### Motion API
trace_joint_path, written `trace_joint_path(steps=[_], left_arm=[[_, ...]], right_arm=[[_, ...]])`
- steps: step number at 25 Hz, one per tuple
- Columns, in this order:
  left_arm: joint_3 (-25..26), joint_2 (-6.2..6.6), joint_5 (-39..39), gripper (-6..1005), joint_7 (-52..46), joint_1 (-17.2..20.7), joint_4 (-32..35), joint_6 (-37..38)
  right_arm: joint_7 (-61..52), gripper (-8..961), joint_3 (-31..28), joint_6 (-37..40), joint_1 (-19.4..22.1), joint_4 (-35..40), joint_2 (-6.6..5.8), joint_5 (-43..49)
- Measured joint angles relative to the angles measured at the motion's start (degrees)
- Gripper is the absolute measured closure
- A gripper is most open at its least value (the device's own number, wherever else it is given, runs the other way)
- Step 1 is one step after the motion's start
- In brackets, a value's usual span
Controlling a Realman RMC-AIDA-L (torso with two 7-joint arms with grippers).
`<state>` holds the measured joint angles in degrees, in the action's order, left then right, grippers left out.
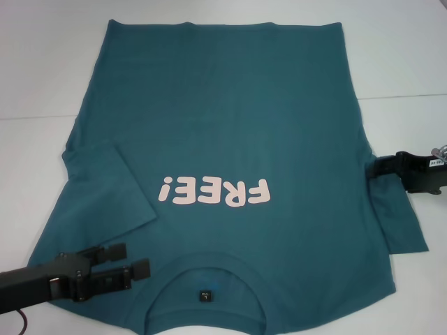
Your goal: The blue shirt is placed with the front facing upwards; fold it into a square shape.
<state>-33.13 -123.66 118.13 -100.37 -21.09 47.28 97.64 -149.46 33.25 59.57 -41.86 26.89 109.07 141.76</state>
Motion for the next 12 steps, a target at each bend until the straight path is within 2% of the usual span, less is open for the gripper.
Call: trace_joint_path(steps=[12], left_arm=[[0.0,0.0,0.0,49,0.0,-0.2,-0.1,0.0]], right_arm=[[-0.6,358,1.4,-0.1,-0.1,0.2,-0.16,4.5]])
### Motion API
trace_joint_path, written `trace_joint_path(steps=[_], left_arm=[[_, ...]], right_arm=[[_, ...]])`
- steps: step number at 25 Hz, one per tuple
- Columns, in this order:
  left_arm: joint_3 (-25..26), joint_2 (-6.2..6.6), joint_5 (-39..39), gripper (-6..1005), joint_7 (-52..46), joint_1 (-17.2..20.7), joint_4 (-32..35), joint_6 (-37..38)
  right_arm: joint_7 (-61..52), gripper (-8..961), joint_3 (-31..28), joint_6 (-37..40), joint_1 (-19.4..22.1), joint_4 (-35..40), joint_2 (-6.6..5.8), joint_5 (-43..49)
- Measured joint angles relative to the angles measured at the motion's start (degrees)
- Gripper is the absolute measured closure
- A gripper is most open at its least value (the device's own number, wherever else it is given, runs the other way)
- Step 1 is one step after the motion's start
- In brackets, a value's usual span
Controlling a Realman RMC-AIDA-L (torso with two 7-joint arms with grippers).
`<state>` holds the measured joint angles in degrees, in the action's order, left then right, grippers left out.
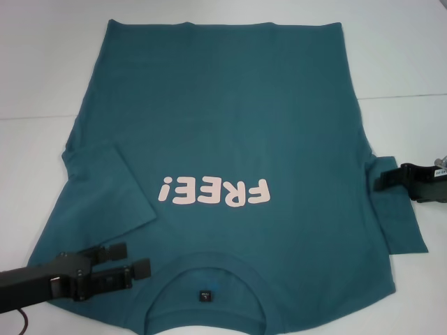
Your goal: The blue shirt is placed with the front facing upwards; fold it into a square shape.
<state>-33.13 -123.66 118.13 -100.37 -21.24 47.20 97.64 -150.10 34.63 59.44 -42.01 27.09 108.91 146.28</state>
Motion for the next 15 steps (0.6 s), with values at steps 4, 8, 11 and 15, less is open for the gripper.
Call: trace_joint_path(steps=[4,8,11,15], left_arm=[[0.0,0.0,0.0,49,0.0,-0.1,0.0,0.0],[0.0,0.0,0.0,49,-0.3,-0.1,0.0,0.0],[0.0,0.0,0.0,49,-0.4,-0.1,0.0,0.0],[0.0,0.06,0.0,49,-0.6,-0.2,0.0,0.0]], right_arm=[[0.4,358,-0.4,0.3,0.0,0.0,0.08,-0.6],[0.5,359,-0.2,0.5,0.1,0.1,0.02,-2.4],[0.4,372,0.1,0.8,0.1,0.1,-0.21,-2.3],[0.6,424,0.4,1.8,-0.1,0.1,-0.65,-1.9]])
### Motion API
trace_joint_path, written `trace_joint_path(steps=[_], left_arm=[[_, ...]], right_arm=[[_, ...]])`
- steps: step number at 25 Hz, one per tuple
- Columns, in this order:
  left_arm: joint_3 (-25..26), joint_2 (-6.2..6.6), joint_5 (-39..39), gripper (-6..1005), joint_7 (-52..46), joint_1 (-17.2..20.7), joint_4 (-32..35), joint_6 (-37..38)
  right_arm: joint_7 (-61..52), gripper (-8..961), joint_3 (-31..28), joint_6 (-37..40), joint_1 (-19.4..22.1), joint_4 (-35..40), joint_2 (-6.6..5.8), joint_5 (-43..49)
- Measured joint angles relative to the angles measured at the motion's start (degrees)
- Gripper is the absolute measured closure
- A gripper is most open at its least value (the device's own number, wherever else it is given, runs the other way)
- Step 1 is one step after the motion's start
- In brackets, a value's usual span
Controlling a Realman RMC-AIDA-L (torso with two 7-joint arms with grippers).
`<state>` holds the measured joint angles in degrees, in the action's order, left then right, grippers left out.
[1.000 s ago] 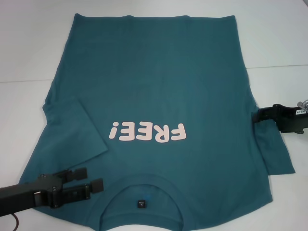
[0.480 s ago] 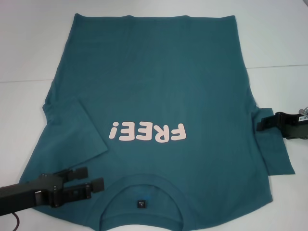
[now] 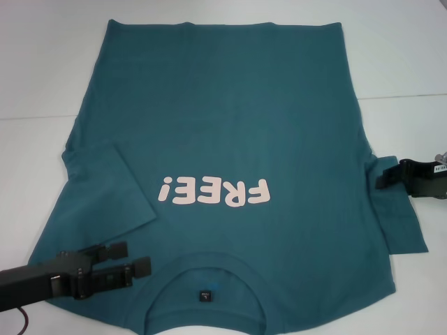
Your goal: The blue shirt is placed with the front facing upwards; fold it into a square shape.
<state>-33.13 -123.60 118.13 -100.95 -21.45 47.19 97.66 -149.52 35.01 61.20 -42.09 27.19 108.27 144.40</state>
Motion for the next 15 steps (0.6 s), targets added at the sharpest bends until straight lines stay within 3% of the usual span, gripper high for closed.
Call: trace_joint_path(steps=[5,11,13,15], left_arm=[[0.0,0.02,0.0,49,-0.1,-0.1,0.0,0.0],[0.0,0.03,0.0,49,-0.1,-0.1,0.0,0.0],[0.0,0.03,0.0,49,-0.2,-0.1,0.0,0.0],[0.0,0.03,0.0,49,-0.2,-0.1,0.0,0.0]], right_arm=[[0.0,489,0.5,0.1,0.0,0.1,-0.16,0.0],[-0.2,716,1.2,0.2,0.0,0.1,-0.42,0.1],[-0.2,917,1.3,0.2,0.1,0.1,-0.42,0.1],[-0.2,925,1.3,0.2,0.2,0.1,-0.47,0.1]])
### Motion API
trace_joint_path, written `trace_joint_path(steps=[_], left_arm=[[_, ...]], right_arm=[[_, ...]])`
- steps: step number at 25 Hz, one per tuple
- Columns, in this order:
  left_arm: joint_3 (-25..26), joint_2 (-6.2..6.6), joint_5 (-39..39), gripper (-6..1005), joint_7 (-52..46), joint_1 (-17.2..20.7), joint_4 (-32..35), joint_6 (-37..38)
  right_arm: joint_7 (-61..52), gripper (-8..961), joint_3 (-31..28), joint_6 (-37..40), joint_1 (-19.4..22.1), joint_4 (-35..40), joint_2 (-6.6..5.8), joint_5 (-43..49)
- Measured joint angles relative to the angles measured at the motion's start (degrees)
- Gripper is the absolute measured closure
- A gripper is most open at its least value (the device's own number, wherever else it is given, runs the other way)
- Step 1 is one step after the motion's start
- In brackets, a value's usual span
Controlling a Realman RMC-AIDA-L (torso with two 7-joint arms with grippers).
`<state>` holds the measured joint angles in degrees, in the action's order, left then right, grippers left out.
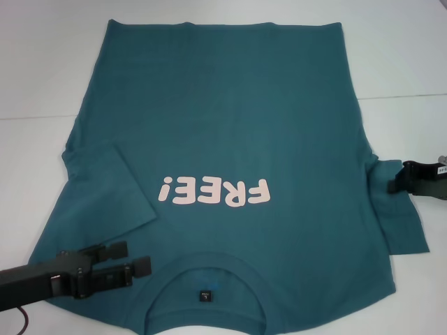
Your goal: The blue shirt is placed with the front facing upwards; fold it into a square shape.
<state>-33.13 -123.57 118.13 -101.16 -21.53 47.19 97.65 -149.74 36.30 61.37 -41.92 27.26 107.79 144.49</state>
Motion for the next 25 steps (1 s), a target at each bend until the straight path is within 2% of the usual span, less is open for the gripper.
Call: trace_joint_path(steps=[10,25], left_arm=[[0.0,0.23,0.0,49,-1.3,0.4,0.1,0.1],[1.3,0.35,0.0,50,-2.1,0.6,0.3,0.1]], right_arm=[[-2.0,940,-0.6,2.5,1.3,6.0,-1.21,-0.2],[-4.2,940,-0.6,9.5,-0.6,12.7,-2.18,-0.2]])
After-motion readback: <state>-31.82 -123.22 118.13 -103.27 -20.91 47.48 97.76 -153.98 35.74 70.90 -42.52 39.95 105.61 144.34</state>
